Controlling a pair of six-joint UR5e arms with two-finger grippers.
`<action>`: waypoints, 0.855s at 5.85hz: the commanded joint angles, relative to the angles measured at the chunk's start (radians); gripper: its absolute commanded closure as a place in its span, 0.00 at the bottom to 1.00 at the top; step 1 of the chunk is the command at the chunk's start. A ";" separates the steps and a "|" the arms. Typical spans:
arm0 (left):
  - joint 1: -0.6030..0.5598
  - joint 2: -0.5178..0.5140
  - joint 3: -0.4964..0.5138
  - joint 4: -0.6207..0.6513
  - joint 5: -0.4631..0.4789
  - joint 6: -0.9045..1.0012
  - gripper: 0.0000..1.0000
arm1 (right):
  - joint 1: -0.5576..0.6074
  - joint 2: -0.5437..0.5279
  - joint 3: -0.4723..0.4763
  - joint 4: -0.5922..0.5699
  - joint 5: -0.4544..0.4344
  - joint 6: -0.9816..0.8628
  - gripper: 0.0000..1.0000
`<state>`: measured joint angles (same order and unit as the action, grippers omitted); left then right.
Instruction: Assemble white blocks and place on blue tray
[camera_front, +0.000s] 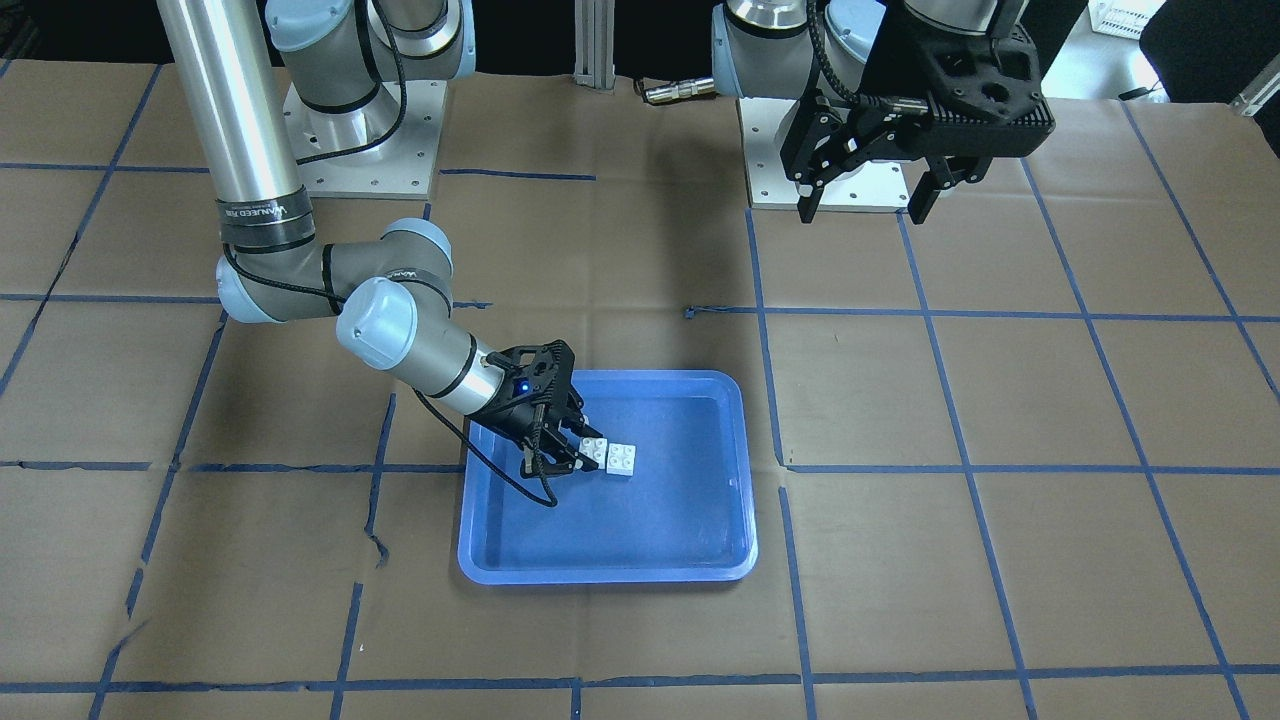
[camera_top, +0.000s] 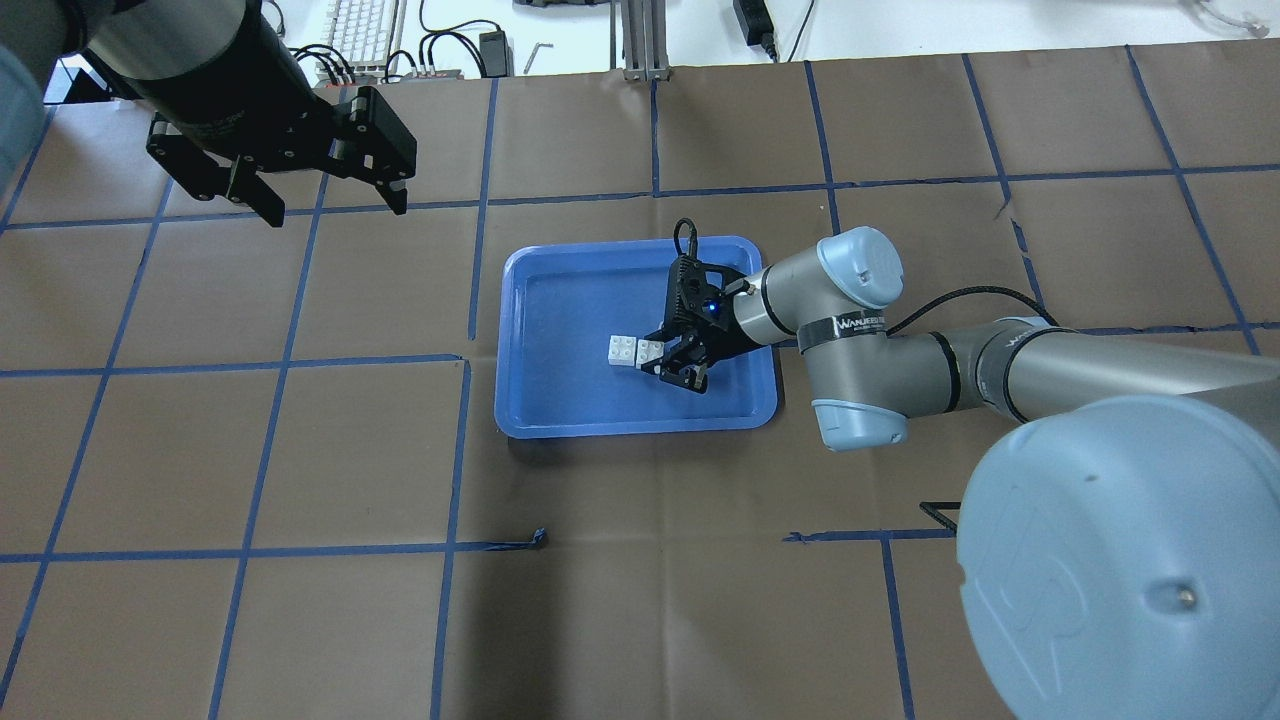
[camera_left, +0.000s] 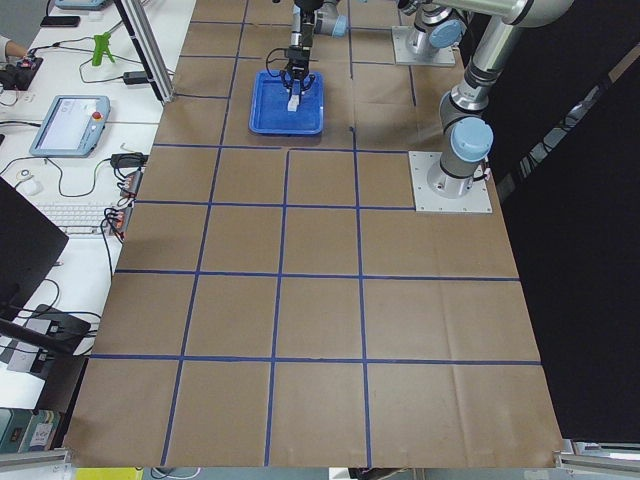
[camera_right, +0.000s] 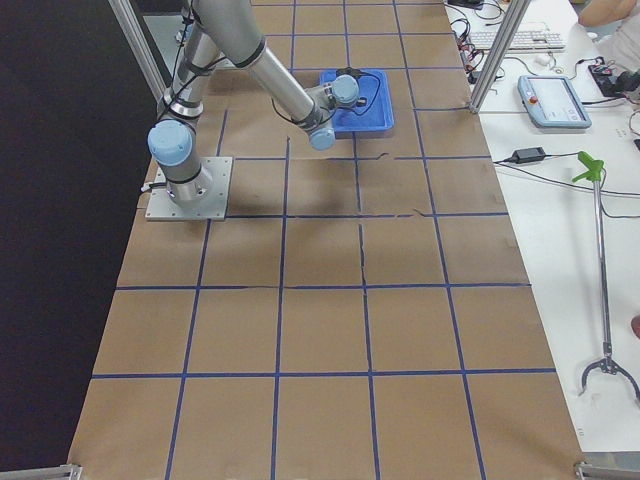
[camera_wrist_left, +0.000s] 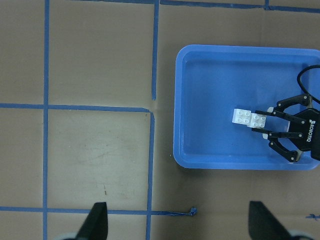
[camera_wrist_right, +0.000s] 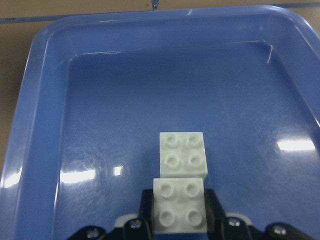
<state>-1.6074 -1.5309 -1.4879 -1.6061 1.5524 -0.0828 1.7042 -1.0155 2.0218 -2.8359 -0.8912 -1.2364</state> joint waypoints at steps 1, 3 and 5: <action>0.000 0.000 -0.002 0.000 0.000 0.000 0.01 | 0.000 0.002 0.000 0.001 0.002 -0.001 0.78; 0.001 0.000 -0.002 0.000 0.000 0.000 0.01 | 0.003 0.014 -0.021 0.001 0.002 0.002 0.78; 0.000 0.000 -0.002 -0.002 0.000 0.000 0.01 | 0.014 0.015 -0.023 0.003 -0.002 0.000 0.78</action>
<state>-1.6071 -1.5309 -1.4895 -1.6065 1.5524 -0.0828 1.7152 -1.0012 2.0004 -2.8337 -0.8920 -1.2355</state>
